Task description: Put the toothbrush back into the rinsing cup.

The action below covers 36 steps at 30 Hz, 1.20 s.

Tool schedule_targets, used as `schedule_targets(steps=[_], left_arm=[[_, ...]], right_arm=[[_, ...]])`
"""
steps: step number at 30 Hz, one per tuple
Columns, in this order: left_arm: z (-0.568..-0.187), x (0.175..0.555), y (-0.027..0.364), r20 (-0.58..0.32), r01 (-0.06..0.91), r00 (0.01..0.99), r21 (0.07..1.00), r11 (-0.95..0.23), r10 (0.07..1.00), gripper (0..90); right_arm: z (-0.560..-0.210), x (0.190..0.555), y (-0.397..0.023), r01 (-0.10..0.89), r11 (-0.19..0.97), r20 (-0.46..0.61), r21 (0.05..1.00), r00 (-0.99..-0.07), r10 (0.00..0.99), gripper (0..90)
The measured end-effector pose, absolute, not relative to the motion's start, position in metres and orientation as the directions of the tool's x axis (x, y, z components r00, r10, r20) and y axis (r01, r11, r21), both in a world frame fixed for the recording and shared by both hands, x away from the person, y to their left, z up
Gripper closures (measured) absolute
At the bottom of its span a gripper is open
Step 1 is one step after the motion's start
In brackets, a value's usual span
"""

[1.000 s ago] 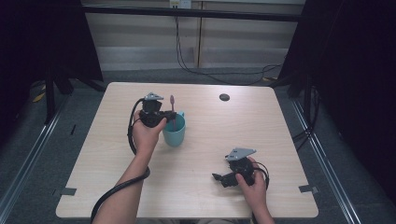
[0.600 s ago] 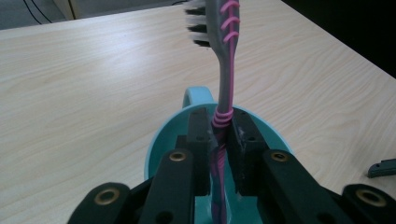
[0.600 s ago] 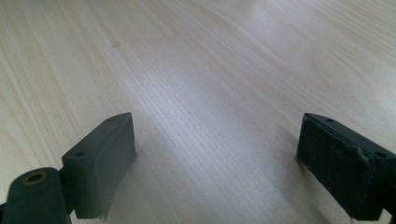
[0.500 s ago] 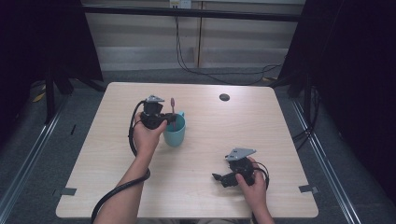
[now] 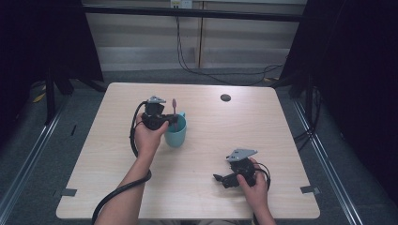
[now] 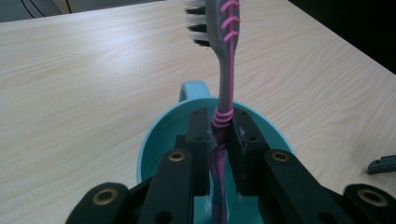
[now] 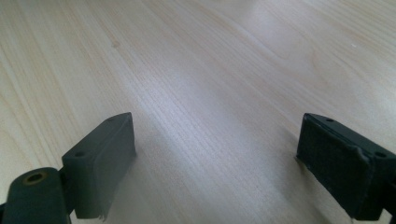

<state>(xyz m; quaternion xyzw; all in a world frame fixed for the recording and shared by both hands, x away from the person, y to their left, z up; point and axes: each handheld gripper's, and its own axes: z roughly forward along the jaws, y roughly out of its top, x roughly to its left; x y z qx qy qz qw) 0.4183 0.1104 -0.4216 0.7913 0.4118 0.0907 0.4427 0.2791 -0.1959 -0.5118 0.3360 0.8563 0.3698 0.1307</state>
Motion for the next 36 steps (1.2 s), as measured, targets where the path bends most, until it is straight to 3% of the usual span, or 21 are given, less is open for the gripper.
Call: schedule_targets(steps=[9,25,36], left_arm=[[-0.417,0.418,0.109,-0.187,0.553,0.657,0.778,-0.298,0.730,65.8],[-0.406,0.411,0.118,-0.189,0.551,0.652,0.783,-0.288,0.734,62.1],[-0.401,0.408,0.125,-0.201,0.556,0.648,0.784,-0.277,0.735,53.6]], right_arm=[[-0.512,0.279,-0.196,0.480,0.499,0.026,0.722,-0.740,0.673,10.8],[-0.512,0.279,-0.195,0.480,0.501,0.028,0.720,-0.741,0.671,10.2],[-0.512,0.279,-0.195,0.480,0.501,0.027,0.720,-0.741,0.671,10.2]])
